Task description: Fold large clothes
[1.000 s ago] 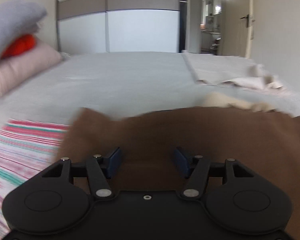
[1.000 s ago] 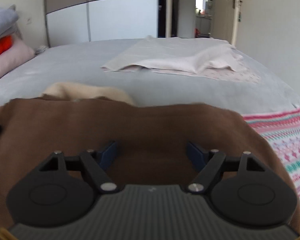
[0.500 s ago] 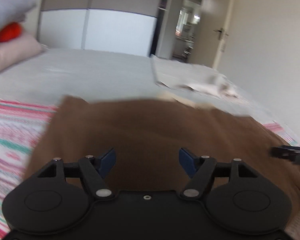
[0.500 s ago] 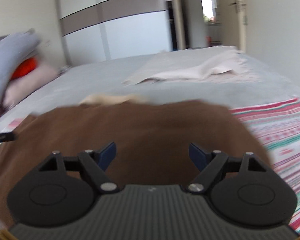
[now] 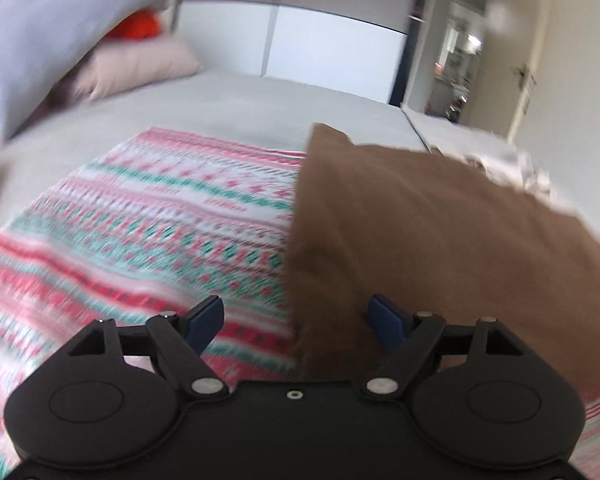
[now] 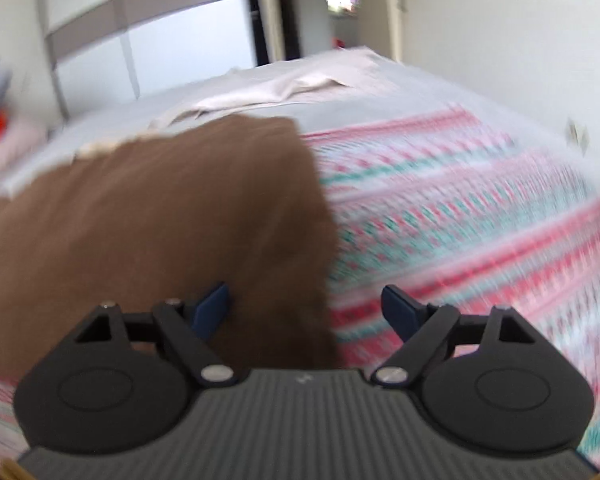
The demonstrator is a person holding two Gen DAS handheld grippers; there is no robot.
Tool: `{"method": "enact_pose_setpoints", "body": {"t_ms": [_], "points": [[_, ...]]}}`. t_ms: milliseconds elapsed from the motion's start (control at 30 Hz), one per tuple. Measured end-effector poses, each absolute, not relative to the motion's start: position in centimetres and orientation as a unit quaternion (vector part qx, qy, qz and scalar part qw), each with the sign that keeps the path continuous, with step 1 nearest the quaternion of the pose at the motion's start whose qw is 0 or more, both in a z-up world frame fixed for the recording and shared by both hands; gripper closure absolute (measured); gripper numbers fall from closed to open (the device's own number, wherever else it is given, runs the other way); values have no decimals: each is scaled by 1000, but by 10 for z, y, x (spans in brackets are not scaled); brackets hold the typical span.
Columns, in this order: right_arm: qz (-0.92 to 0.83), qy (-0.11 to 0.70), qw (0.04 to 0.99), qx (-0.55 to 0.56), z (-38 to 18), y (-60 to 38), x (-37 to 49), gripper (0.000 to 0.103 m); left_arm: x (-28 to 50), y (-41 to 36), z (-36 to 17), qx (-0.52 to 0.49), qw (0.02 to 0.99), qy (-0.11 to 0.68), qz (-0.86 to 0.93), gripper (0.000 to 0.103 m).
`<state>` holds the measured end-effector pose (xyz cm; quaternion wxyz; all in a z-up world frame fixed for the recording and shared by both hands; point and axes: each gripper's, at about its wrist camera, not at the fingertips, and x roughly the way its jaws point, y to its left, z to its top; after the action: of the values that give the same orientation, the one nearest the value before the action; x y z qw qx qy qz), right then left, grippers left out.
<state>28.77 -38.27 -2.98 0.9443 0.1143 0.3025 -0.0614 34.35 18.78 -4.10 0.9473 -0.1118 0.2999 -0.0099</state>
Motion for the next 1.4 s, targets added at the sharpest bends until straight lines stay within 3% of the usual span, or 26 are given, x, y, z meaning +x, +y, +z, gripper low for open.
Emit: {"method": "enact_pose_setpoints", "body": {"t_ms": [100, 233, 367, 533, 800, 967, 1000, 1167, 1267, 1333, 1400], "points": [[-58, 284, 949, 121, -17, -383, 264, 19, 326, 189, -29, -142, 935, 323, -27, 24], [-40, 272, 953, 130, -8, -375, 243, 16, 298, 195, -29, -248, 904, 345, -51, 11], [-37, 283, 953, 104, -4, -363, 243, 14, 283, 188, -42, -352, 863, 353, -85, 10], [-20, 300, 950, 85, -10, -347, 245, 12, 292, 169, -62, -384, 841, 371, -86, 10], [7, 312, 949, 53, -17, -321, 249, 10, 317, 154, -78, -455, 834, 304, -68, 13], [19, 304, 951, 46, -18, -311, 249, 10, 320, 133, -78, -440, 862, 251, -27, 14], [21, 299, 953, 44, -17, -308, 248, 10, 320, 130, -78, -439, 865, 242, -17, 16], [47, 272, 960, 37, -8, -286, 245, 10, 326, 126, -81, -438, 869, 227, 40, 53], [69, 253, 964, 34, -3, -268, 245, 10, 332, 126, -78, -433, 871, 226, 51, 66], [92, 247, 964, 46, 0, -256, 251, 16, 329, 120, -71, -404, 887, 215, 53, 72], [121, 241, 961, 60, 4, -243, 258, 35, 326, 114, -61, -380, 902, 197, 53, 76]]}}
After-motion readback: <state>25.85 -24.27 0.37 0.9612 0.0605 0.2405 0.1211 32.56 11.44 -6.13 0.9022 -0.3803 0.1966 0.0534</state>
